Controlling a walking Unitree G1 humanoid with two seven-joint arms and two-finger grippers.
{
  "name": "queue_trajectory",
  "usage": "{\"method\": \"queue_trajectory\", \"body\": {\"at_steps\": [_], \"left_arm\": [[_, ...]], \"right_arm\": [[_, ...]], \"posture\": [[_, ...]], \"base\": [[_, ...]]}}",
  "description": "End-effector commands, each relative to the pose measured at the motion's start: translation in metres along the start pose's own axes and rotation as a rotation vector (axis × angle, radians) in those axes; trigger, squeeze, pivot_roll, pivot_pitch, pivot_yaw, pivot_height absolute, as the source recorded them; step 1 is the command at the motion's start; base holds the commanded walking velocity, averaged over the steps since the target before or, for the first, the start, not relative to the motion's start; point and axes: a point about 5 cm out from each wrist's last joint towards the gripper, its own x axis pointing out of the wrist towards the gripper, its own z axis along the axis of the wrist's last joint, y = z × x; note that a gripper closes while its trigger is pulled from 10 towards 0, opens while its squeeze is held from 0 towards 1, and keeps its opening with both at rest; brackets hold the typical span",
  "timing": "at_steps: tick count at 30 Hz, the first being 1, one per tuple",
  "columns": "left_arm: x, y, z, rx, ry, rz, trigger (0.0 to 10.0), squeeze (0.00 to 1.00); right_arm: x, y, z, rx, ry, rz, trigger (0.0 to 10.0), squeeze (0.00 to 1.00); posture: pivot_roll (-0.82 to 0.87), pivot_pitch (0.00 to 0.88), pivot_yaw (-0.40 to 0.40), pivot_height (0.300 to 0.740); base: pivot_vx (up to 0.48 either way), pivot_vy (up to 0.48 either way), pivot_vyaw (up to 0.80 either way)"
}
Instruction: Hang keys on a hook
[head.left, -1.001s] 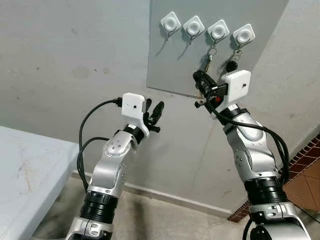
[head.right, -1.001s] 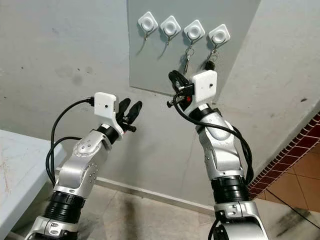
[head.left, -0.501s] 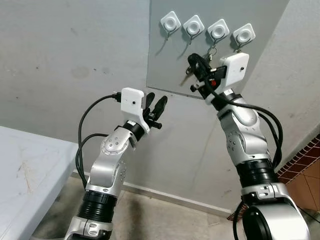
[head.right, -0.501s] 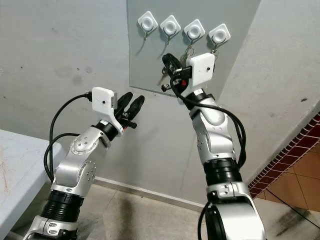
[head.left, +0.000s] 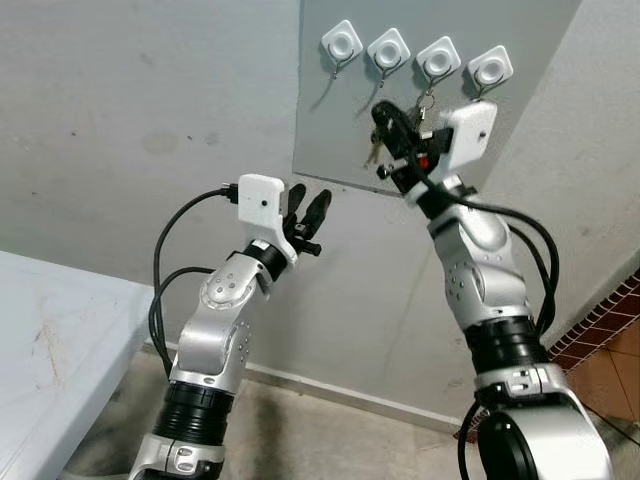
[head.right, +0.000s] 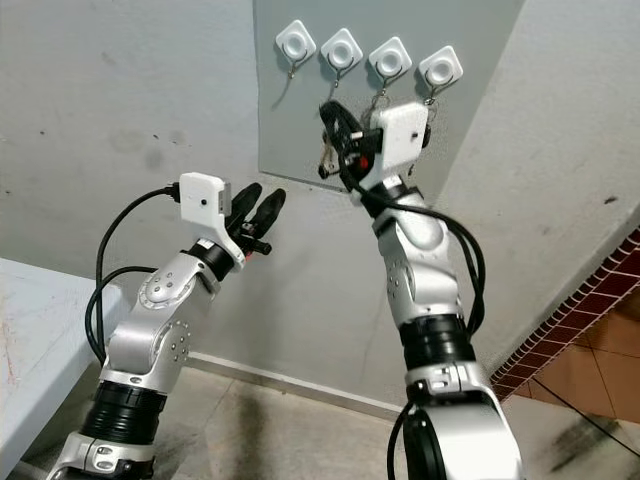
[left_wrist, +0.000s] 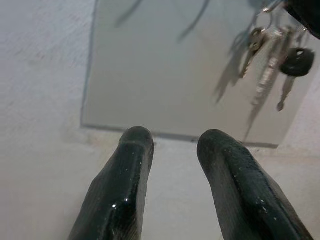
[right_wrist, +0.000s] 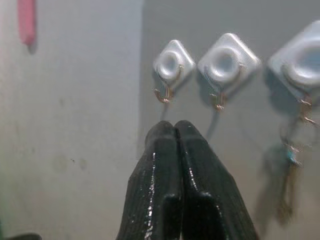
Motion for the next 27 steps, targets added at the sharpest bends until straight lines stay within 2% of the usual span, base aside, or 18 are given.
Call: {"method": "queue_trajectory", "body": {"at_steps": [1,5,6,7,10,12,13,15,19,27], "left_arm": [[-0.006,0.003,0.003,-0.017,-0.037,0.030,10.0,0.00],[-0.018,0.012,-0.006,-0.043,-0.031,0.088,10.0,0.00],[-0.018,0.012,-0.006,-0.043,-0.031,0.088,10.0,0.00],[-0.023,0.016,-0.010,-0.052,-0.015,0.113,10.0,0.00],[-0.028,0.018,-0.014,-0.063,-0.001,0.125,10.0,0.00],[-0.031,0.020,-0.016,-0.078,0.007,0.135,10.0,0.00],[-0.034,0.021,-0.018,-0.089,0.013,0.142,10.0,0.00],[-0.037,0.022,-0.019,-0.094,0.016,0.146,10.0,0.00],[-0.044,0.023,-0.025,-0.112,0.027,0.150,10.0,0.00],[-0.051,0.024,-0.033,-0.110,0.075,0.159,10.0,0.00]], "right_arm": [[-0.008,-0.003,0.006,-0.024,-0.035,-0.039,10.0,0.00],[-0.034,-0.006,0.000,-0.040,-0.024,-0.120,10.0,0.00],[-0.034,-0.006,0.000,-0.040,-0.024,-0.120,10.0,0.00],[-0.048,-0.007,-0.002,-0.048,-0.014,-0.159,10.0,0.00],[-0.064,-0.007,-0.006,-0.058,0.007,-0.199,10.0,0.00],[-0.079,-0.008,-0.008,-0.063,0.027,-0.243,10.0,0.00],[-0.093,-0.007,-0.010,-0.060,0.044,-0.275,10.0,0.00],[-0.104,-0.005,-0.011,-0.057,0.059,-0.303,10.0,0.00],[-0.121,0.001,-0.011,-0.050,0.081,-0.352,10.0,0.00],[-0.135,0.007,-0.015,-0.035,0.117,-0.402,10.0,0.00]], "posture": [[0.12,0.000,-0.052,0.736],[0.12,0.000,-0.047,0.736],[0.12,0.000,-0.047,0.736],[0.12,0.000,-0.047,0.736],[0.12,0.000,-0.041,0.736],[0.12,0.000,-0.039,0.736],[0.12,0.000,-0.039,0.736],[0.11,0.000,-0.034,0.736],[0.11,0.000,-0.028,0.736],[0.11,0.000,-0.018,0.736]], "base": [[0.000,0.000,0.00],[0.000,0.000,0.00],[0.000,0.000,0.00],[0.000,0.000,0.00],[0.000,0.000,0.00],[0.000,0.000,0.00],[0.000,0.000,0.00],[0.000,0.000,0.00],[0.000,0.000,0.00],[0.000,0.000,0.00]]}}
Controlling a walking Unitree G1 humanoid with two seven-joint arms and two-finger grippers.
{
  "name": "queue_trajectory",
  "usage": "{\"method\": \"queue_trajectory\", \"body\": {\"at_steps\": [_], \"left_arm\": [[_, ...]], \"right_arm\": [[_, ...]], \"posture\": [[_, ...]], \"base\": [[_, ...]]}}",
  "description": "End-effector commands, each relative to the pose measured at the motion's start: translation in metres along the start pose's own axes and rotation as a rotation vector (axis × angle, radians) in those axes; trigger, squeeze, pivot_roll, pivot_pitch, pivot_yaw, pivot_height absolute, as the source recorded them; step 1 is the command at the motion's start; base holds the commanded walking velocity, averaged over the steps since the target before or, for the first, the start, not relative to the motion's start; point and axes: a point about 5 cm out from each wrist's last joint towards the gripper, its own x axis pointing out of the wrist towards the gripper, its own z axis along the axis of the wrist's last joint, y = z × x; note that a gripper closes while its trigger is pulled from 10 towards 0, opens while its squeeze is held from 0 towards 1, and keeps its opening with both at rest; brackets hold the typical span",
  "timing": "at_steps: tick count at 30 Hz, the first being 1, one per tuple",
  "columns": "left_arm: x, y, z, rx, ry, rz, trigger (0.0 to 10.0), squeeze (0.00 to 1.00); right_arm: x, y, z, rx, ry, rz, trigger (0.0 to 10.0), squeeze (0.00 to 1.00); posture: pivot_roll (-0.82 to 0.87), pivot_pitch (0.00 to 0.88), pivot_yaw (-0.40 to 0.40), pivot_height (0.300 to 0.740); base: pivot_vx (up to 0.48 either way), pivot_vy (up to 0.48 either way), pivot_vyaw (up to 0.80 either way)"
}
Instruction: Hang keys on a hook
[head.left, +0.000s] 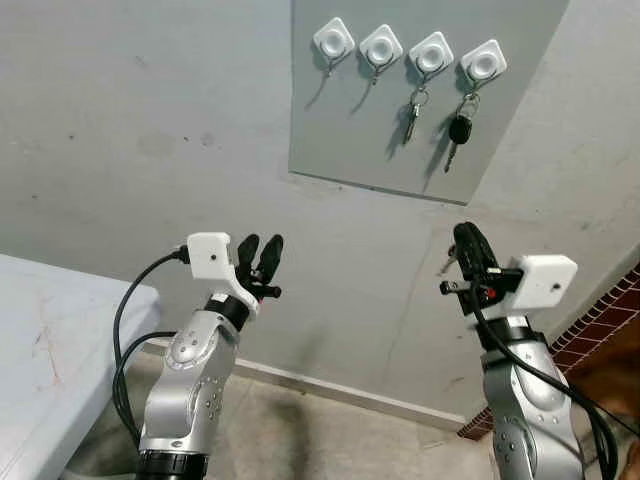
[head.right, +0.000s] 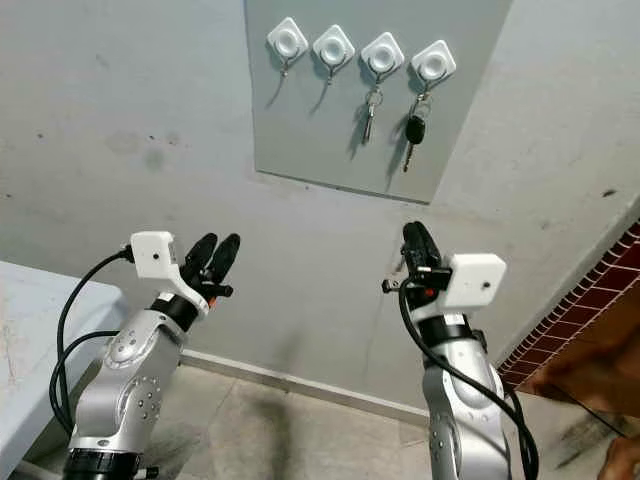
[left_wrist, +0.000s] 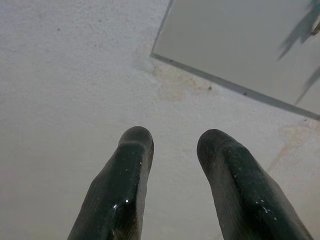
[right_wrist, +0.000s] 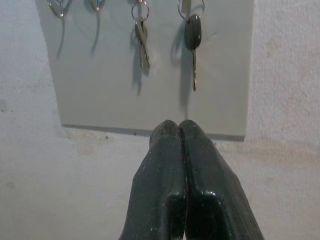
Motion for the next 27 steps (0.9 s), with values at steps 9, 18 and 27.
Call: {"method": "queue_trajectory", "body": {"at_steps": [9,18,27], "left_arm": [[0.0034,-0.0017,0.0058,0.004,0.001,-0.035,10.0,0.00],[0.0017,-0.0021,0.0064,0.015,0.002,-0.040,10.0,0.00],[0.0013,-0.0032,0.0073,0.011,-0.006,-0.050,10.0,0.00]], "right_arm": [[0.0002,0.0064,0.0067,-0.001,-0.002,0.000,10.0,0.00],[-0.0011,0.0079,0.0069,0.006,0.002,-0.004,10.0,0.00],[-0.0014,0.0093,0.0072,0.007,0.005,-0.001,10.0,0.00]], "posture": [[0.11,0.000,-0.014,0.736],[0.11,0.000,-0.013,0.736],[0.11,0.000,-0.013,0.736]], "base": [[0.000,0.000,0.00],[0.372,0.000,0.00],[0.433,0.000,0.00]]}}
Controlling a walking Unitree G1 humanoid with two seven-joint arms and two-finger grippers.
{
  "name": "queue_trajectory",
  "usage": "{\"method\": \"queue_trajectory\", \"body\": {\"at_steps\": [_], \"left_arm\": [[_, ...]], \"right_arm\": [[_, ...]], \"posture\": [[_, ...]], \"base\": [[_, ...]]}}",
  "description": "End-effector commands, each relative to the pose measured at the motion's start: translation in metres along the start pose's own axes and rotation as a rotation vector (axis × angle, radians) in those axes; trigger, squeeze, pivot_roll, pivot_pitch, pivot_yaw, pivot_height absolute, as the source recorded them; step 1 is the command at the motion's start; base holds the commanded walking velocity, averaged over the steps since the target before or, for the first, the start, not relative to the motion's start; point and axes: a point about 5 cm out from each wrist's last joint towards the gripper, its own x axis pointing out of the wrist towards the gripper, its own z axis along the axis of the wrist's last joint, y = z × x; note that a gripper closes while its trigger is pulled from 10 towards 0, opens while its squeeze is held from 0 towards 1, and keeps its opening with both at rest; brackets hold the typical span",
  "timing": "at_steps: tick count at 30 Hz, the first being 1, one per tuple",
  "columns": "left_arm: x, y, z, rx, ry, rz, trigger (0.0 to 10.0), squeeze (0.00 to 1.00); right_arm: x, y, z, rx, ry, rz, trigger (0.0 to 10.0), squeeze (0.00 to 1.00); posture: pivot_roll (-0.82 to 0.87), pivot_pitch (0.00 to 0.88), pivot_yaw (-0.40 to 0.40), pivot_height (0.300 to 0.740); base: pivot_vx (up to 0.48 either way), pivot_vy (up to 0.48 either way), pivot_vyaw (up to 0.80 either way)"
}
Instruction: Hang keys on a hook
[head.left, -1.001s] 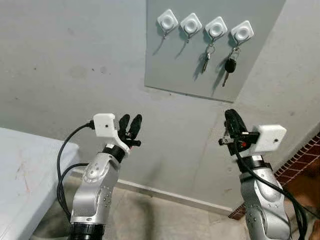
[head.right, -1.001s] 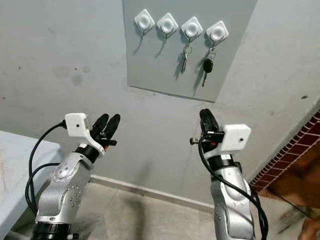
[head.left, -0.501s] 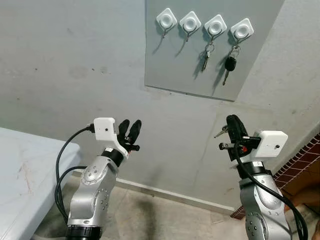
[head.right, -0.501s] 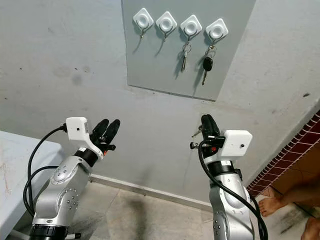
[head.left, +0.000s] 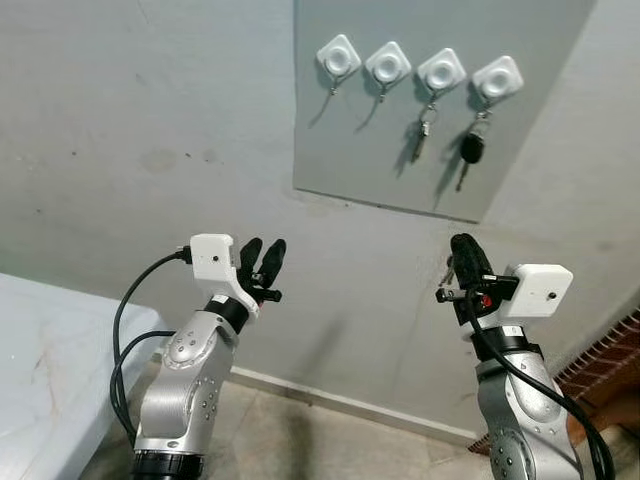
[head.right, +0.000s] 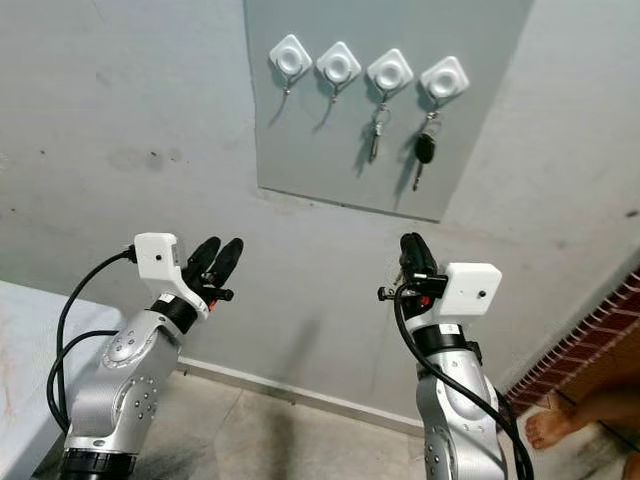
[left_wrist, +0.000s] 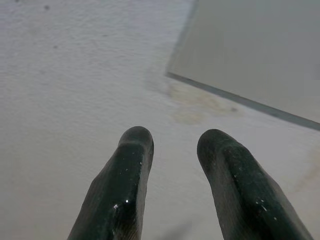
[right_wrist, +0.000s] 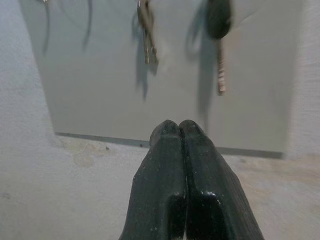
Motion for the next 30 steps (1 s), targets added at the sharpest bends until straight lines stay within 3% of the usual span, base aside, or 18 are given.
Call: {"method": "queue_trajectory", "body": {"at_steps": [1,21,28,30], "left_arm": [[0.000,-0.002,0.005,0.003,-0.019,-0.015,10.0,0.00],[0.004,-0.009,0.014,0.042,-0.056,0.027,10.0,0.00],[0.012,-0.022,0.020,0.140,-0.056,-0.036,10.0,0.00],[0.016,-0.029,0.021,0.203,-0.052,-0.083,10.0,0.00]], "right_arm": [[0.001,0.003,0.007,-0.005,-0.022,0.007,10.0,0.00],[0.002,0.003,0.005,-0.006,0.004,0.043,10.0,0.00],[0.012,0.010,0.006,-0.016,0.032,0.161,10.0,0.00],[0.018,0.015,0.009,-0.016,0.032,0.226,10.0,0.00]], "posture": [[0.11,0.000,-0.013,0.736],[0.11,0.000,-0.023,0.736],[0.11,0.000,-0.030,0.736],[0.11,0.000,-0.034,0.736]], "base": [[0.428,0.000,0.00],[0.024,0.000,0.00],[0.000,0.000,0.00],[0.000,0.000,0.00]]}}
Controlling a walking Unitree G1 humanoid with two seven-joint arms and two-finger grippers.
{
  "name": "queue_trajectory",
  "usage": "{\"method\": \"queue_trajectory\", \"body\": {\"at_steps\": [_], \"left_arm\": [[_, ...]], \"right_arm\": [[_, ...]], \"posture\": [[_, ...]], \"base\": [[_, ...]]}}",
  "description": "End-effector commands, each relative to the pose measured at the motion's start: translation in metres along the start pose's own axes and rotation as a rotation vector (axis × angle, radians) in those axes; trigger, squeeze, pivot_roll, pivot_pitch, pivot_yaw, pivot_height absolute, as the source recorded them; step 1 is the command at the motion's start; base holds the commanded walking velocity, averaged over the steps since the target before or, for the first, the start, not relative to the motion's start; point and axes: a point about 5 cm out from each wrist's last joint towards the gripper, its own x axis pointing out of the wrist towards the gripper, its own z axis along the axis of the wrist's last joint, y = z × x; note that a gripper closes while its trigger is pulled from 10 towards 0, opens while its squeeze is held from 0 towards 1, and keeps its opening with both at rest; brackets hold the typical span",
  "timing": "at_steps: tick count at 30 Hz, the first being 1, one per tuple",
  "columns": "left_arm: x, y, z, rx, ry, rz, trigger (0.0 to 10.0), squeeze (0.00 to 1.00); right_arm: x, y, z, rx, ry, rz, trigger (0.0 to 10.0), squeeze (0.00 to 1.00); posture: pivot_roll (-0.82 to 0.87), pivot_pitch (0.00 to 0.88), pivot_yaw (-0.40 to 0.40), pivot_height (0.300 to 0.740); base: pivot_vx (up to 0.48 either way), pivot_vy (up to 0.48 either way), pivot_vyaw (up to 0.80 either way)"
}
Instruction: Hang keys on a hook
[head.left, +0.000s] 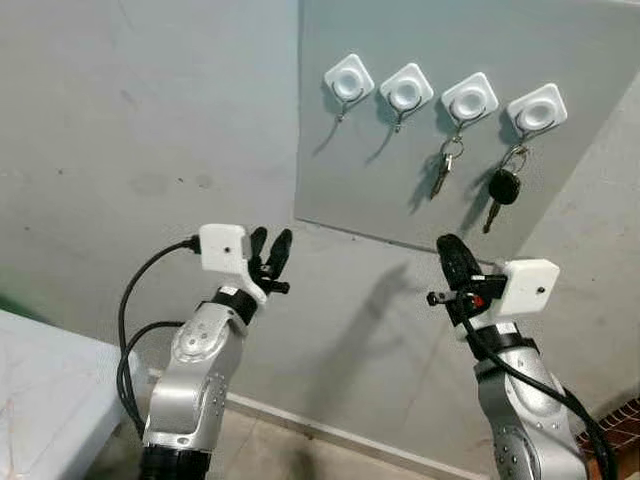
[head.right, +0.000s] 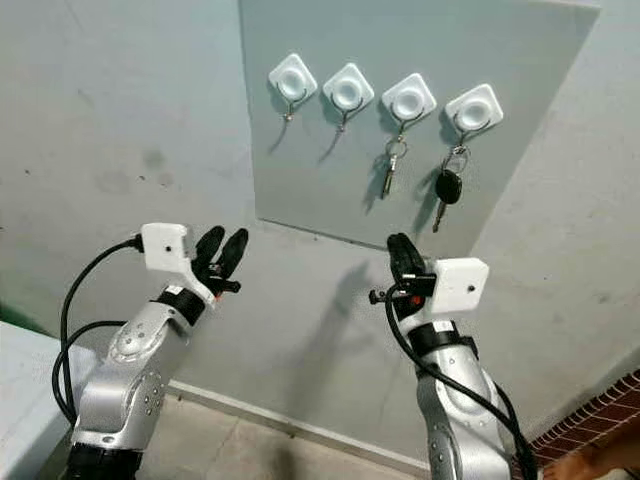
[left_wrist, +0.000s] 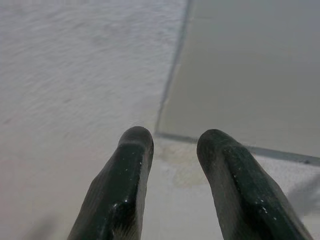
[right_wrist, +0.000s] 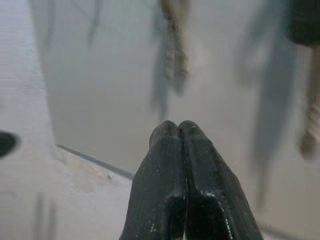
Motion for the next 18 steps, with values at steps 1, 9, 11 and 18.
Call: {"method": "queue_trajectory", "body": {"at_steps": [1,9,11,18], "left_arm": [[0.005,-0.010,0.005,0.065,-0.015,-0.060,10.0,0.00],[0.008,-0.024,0.012,0.085,-0.041,-0.159,10.0,0.00],[0.006,-0.027,0.017,0.090,-0.068,-0.189,10.0,0.00],[-0.001,-0.025,0.025,0.076,-0.124,-0.220,10.0,0.00]], "right_arm": [[0.009,0.006,0.004,0.022,-0.003,0.075,10.0,0.00],[0.024,0.018,0.021,0.042,-0.051,0.207,10.0,0.00],[0.029,0.024,0.031,0.062,-0.088,0.251,10.0,0.00],[0.032,0.036,0.052,0.113,-0.173,0.330,10.0,0.00]], "posture": [[0.11,0.000,-0.034,0.736],[0.11,0.000,-0.045,0.736],[0.11,0.000,-0.049,0.736],[0.11,0.000,-0.053,0.736]], "base": [[0.000,0.000,0.00],[0.000,0.000,0.00],[0.000,0.000,0.00],[0.000,0.000,0.00]]}}
